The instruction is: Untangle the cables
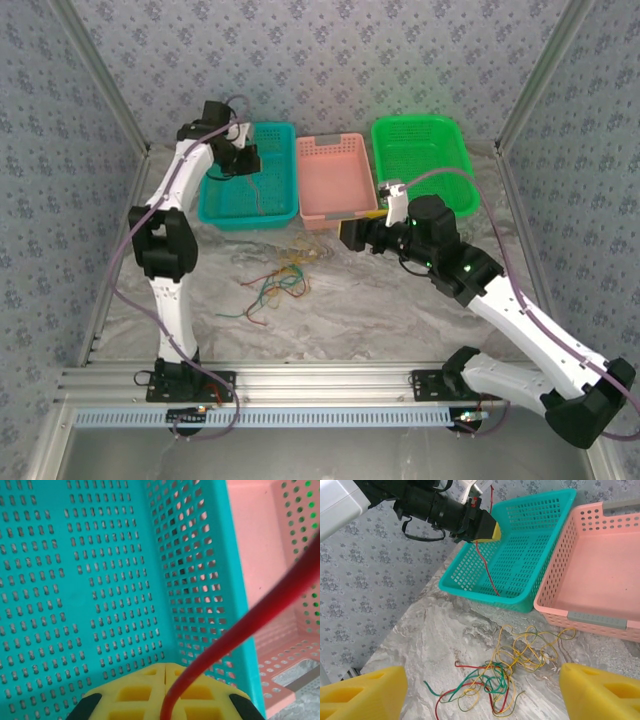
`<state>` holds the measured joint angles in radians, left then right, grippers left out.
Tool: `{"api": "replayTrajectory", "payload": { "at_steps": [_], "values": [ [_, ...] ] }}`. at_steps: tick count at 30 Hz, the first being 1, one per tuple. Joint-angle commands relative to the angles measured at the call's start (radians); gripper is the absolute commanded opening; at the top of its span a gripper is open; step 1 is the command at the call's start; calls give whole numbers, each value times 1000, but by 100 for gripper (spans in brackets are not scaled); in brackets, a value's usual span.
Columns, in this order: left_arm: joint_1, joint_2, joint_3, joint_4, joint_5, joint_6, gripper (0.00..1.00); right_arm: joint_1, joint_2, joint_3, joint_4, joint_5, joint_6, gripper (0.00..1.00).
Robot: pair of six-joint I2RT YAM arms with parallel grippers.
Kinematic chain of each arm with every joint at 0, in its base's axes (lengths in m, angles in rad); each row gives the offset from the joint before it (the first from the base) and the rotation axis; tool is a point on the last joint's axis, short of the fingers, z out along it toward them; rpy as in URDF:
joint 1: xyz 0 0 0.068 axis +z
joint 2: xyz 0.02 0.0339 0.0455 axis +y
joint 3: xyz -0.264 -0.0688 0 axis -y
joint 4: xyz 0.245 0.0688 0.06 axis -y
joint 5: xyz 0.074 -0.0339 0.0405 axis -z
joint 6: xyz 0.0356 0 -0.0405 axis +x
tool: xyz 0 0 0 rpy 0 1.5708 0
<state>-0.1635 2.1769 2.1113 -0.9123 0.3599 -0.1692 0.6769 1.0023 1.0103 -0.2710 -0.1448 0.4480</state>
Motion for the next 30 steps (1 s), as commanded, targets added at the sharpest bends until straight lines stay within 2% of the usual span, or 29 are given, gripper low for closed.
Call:
{"api": "replayTrajectory", "payload": {
  "at_steps": [1, 4, 5, 7, 14, 17, 20, 25, 28, 30],
  "values": [
    [-1, 30, 19, -49, 7, 4, 23, 7, -1, -6, 24, 12, 8, 81],
    [-1, 13, 19, -51, -20, -18, 44, 6, 1, 0, 17, 16, 4, 81],
    [-1, 1, 15, -48, -27, -24, 57, 6, 3, 0, 18, 15, 4, 81],
    [-1, -36, 9, -38, -40, -33, 61, 6, 6, 2, 16, 15, 4, 81],
    [-2, -152, 38, -62, -127, -79, 61, 6, 15, -2, 24, 21, 8, 81],
    [-6, -220, 15, -62, -173, -117, 56, 6, 14, -11, 20, 40, 8, 80],
    [-34, -331, -85, -45, -219, -161, 52, 21, 12, -24, -3, 90, 2, 77],
    [-177, -591, -488, 62, -335, -246, 47, 101, 42, -71, -36, 227, 49, 73],
    [-251, -738, -783, 146, -360, -397, 38, 159, 82, -129, -11, 256, 115, 66],
    [-318, -824, -963, 226, -361, -465, 36, 182, 108, -183, 51, 233, 147, 64]
  ]
}}
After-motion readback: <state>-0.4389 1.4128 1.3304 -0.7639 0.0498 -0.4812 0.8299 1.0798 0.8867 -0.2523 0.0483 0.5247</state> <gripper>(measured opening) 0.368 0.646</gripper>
